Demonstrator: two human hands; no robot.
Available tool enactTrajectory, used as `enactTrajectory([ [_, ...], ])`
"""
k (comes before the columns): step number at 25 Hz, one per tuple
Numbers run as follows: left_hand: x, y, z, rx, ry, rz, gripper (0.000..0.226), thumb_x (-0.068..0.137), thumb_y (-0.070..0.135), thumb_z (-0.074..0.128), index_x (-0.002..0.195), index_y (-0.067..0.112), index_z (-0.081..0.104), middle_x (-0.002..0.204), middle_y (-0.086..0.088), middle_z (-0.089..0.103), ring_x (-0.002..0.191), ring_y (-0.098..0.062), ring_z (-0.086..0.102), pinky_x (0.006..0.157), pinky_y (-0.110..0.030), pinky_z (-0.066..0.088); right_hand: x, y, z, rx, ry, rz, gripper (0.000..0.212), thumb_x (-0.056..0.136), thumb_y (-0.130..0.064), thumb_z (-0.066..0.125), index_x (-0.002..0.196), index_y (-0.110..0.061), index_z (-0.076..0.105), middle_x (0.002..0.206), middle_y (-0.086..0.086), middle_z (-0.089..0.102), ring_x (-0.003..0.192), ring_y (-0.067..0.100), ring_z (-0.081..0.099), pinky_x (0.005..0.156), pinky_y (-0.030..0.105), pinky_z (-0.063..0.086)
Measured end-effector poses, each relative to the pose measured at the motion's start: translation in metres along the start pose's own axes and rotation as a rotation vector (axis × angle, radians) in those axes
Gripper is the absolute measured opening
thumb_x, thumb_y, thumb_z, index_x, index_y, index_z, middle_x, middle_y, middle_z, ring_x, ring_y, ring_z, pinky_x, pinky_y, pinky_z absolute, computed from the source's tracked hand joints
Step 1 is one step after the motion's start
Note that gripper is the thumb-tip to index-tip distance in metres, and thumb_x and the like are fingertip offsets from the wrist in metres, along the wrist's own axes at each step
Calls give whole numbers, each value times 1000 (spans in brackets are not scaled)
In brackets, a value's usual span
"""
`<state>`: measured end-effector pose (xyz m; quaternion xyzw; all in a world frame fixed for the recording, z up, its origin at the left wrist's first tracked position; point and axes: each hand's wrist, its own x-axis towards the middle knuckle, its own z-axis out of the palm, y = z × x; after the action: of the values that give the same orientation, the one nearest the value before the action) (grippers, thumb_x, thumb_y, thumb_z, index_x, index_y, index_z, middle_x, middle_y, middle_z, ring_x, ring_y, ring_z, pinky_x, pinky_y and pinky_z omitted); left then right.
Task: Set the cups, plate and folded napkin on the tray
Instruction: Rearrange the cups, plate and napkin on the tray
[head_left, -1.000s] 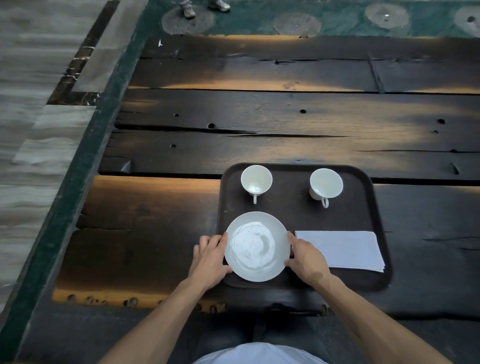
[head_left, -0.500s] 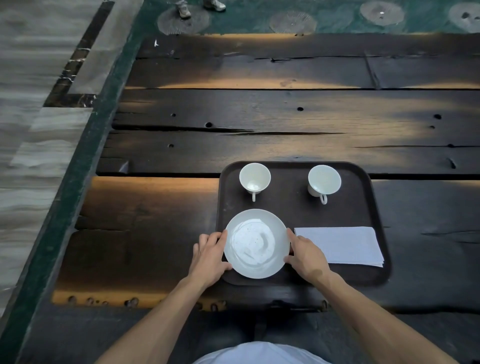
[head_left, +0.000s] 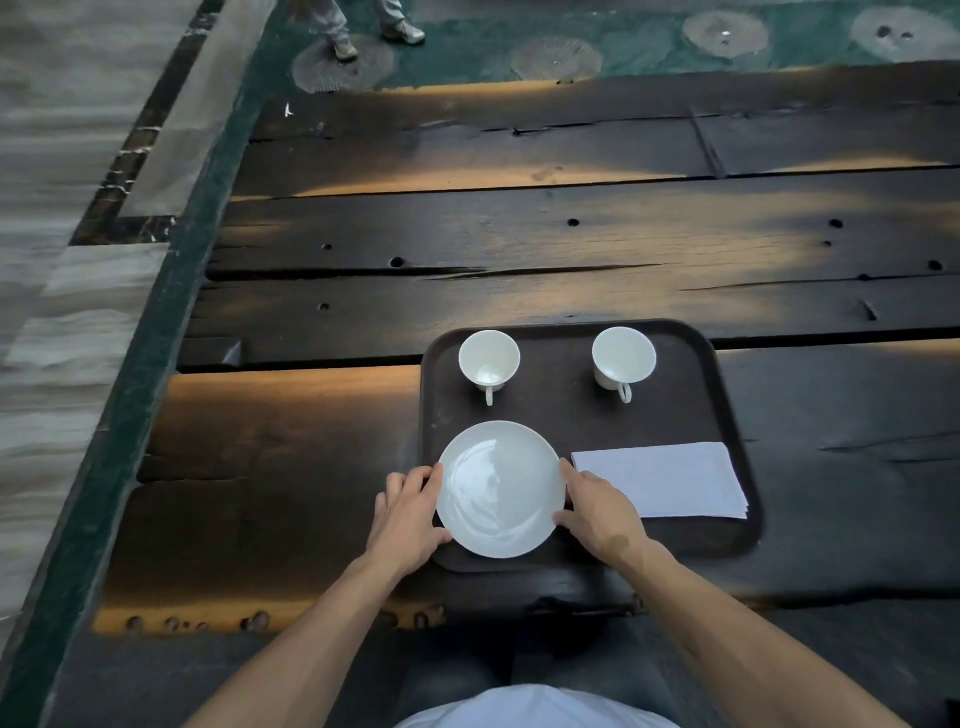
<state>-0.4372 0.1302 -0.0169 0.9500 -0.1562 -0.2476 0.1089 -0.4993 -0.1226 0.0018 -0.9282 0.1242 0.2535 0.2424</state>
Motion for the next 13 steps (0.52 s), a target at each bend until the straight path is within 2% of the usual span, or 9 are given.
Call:
enactTrajectory([
  [4,-3,17,-2,-24,26,-23,91,73,38,65,150,35,17,148,10,22,126,-21,18,104,-38,26,-5,21,-13,21,160,-72,41,94,-32,54,133,-24,46,114,-1,59,107,22,57,85,38,51],
  [6,-4,34,2,-28,86,-15,80,80,43,60,151,34,23,151,10,22,129,-20,18,106,-38,24,-8,42,-24,4,251,-92,44,97,-31,51,140,-23,45,126,-3,58,117,19,53,88,35,50],
  [9,-7,82,14,-52,228,45,60,91,43,55,147,29,38,150,6,33,133,-21,25,108,-39,27,-15,84,-39,-53,314,-103,43,100,-28,46,142,-21,45,135,-3,54,123,20,48,93,35,48],
  [13,-1,165,40,-107,307,167,45,96,31,53,139,17,50,142,-1,48,129,-21,40,107,-37,35,-20,132,-57,-92,322,-140,45,100,-26,44,144,-16,43,143,0,49,130,20,44,102,34,43],
])
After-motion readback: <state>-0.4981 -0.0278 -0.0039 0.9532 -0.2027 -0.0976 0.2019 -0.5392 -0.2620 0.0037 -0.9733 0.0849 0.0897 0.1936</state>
